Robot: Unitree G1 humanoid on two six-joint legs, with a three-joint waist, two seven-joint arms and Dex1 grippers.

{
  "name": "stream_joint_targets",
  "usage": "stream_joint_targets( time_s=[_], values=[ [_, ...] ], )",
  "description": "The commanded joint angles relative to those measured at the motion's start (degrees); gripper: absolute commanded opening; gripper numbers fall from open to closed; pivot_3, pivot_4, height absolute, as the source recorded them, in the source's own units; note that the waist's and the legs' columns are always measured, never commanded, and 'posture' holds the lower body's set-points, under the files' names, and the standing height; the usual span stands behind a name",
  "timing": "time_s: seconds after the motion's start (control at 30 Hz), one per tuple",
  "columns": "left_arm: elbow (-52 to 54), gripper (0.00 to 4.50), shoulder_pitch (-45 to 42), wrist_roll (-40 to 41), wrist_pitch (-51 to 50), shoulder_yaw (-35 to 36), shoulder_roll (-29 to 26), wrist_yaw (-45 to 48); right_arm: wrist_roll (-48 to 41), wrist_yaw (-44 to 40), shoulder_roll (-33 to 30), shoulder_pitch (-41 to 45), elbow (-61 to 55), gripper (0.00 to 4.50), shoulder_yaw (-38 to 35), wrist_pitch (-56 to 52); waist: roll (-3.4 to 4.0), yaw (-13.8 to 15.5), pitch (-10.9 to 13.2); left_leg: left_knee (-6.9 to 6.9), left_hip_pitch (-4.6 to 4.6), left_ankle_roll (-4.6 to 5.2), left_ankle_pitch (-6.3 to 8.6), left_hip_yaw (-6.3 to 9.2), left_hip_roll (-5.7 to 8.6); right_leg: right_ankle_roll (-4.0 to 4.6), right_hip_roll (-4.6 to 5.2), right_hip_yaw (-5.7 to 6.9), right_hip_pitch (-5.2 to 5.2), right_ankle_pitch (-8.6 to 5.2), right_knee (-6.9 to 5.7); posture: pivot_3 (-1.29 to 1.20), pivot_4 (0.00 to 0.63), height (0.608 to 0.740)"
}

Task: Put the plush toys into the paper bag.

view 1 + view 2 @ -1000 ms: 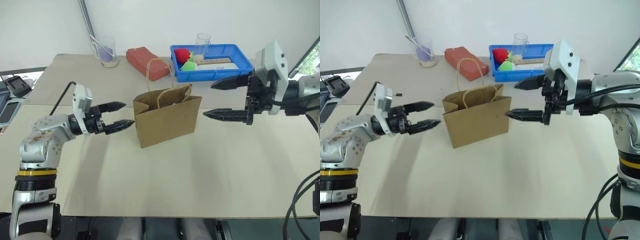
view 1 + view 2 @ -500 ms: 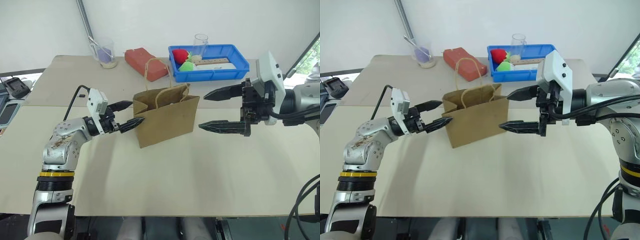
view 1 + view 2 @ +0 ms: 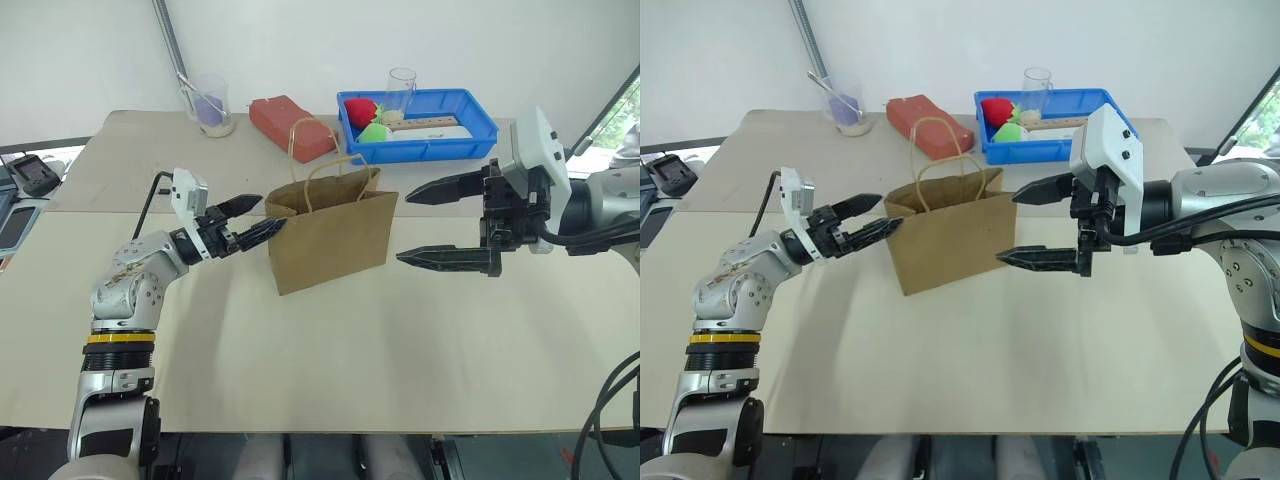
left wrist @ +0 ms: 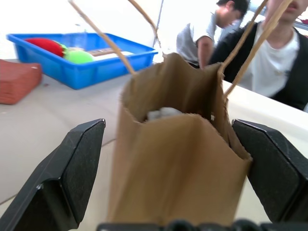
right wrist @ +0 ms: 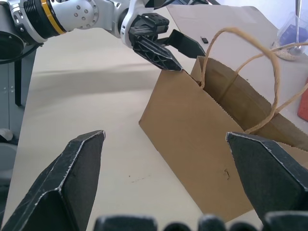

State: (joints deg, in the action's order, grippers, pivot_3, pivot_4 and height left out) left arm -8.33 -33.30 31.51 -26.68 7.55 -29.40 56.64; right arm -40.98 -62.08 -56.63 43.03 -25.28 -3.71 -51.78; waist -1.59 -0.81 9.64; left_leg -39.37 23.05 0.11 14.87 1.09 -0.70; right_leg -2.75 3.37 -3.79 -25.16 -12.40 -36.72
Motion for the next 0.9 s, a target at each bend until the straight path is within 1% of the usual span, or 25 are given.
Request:
stream_joint_targets(
  time_s=[0.03, 0.17, 0.3, 0.47, 0.53, 0.6, 0.73, 0.83, 0.9],
  values=[
    [0.95, 4.50, -0.68, -1.46, 1.92, -1.60, -0.39, 1.34, -0.68, 0.31, -1.00, 0.38, -1.07, 4.47, -1.45, 0.50, 0.00, 0.01, 0.00, 0.00, 0.00, 0.00, 0.00, 0.00, 0.00, 0.00, 0.00, 0.00, 0.00, 0.00, 0.01, 0.00, 0.150, 0.740],
    [-1.01, 4.50, -1.37, -4.39, 5.02, -3.59, 0.16, 1.40, -1.72, 0.38, -0.68, 0.35, -1.55, 4.47, -2.02, 0.64, 0.00, -0.05, 0.00, 0.00, -0.01, 0.00, 0.00, 0.00, 0.00, 0.00, 0.00, 0.00, 0.00, 0.00, 0.01, 0.00, 0.150, 0.740],
    [-2.35, 4.50, -0.91, -7.09, 8.34, -5.65, 0.54, 1.56, -3.02, 1.90, 0.96, -0.41, -2.44, 4.47, -3.70, 1.53, 0.00, -0.01, 0.00, 0.00, 0.00, 0.00, 0.00, -0.01, 0.00, 0.00, -0.01, 0.00, 0.00, 0.00, 0.01, 0.00, 0.150, 0.740],
    [-4.82, 4.50, -1.54, -7.34, 10.35, -4.95, 2.37, 0.45, -3.75, 4.26, 1.74, -3.90, -4.61, 4.47, -5.36, 1.83, 0.00, 0.09, 0.00, -0.01, 0.01, 0.00, 0.00, 0.01, 0.00, 0.00, 0.00, 0.00, 0.01, 0.00, 0.01, 0.00, 0.150, 0.740],
    [-5.47, 3.99, -1.92, -6.98, 10.54, -4.61, 2.90, 0.41, -4.03, 5.00, 1.49, -6.19, -5.76, 4.50, -6.23, 1.92, 0.00, 0.11, 0.00, -0.04, 0.05, 0.00, 0.00, 0.01, 0.01, 0.00, 0.01, 0.00, 0.00, 0.00, 0.01, 0.00, 0.150, 0.740],
    [-5.94, 3.22, -2.20, -6.68, 10.58, -4.39, 3.22, 0.51, -4.52, 5.97, 1.59, -8.37, -6.99, 4.50, -7.31, 1.70, -0.01, 0.13, 0.00, -0.06, 0.06, 0.00, 0.00, 0.02, 0.01, 0.00, 0.01, 0.00, 0.00, 0.00, 0.01, 0.00, 0.150, 0.740],
    [-6.43, 1.32, -2.46, -6.35, 10.39, -4.19, 3.38, 1.28, -5.58, 8.30, 2.47, -11.90, -9.78, 4.50, -8.51, 1.60, -0.01, 0.07, 0.00, -0.10, 0.07, 0.01, 0.00, 0.05, 0.01, 0.00, 0.00, 0.02, 0.01, 0.00, 0.00, 0.00, 0.150, 0.740],
    [-6.87, 0.03, -2.56, -6.34, 10.47, -4.32, 3.25, 2.03, -5.94, 9.67, 2.59, -13.52, -10.85, 4.50, -8.75, 2.04, -0.01, -0.06, 0.00, -0.14, 0.06, 0.01, 0.00, 0.05, 0.00, 0.00, -0.01, 0.02, 0.01, 0.00, -0.04, 0.00, 0.150, 0.740],
    [-7.29, 0.03, -2.74, -6.15, 10.41, -4.26, 3.04, 2.77, -5.84, 10.12, 2.33, -14.56, -11.28, 4.50, -8.92, 2.39, -0.01, -0.04, 0.00, -0.21, 0.06, 0.01, 0.00, 0.05, 0.00, 0.00, -0.03, 0.02, 0.02, 0.00, -0.06, 0.00, 0.150, 0.740]
  ],
)
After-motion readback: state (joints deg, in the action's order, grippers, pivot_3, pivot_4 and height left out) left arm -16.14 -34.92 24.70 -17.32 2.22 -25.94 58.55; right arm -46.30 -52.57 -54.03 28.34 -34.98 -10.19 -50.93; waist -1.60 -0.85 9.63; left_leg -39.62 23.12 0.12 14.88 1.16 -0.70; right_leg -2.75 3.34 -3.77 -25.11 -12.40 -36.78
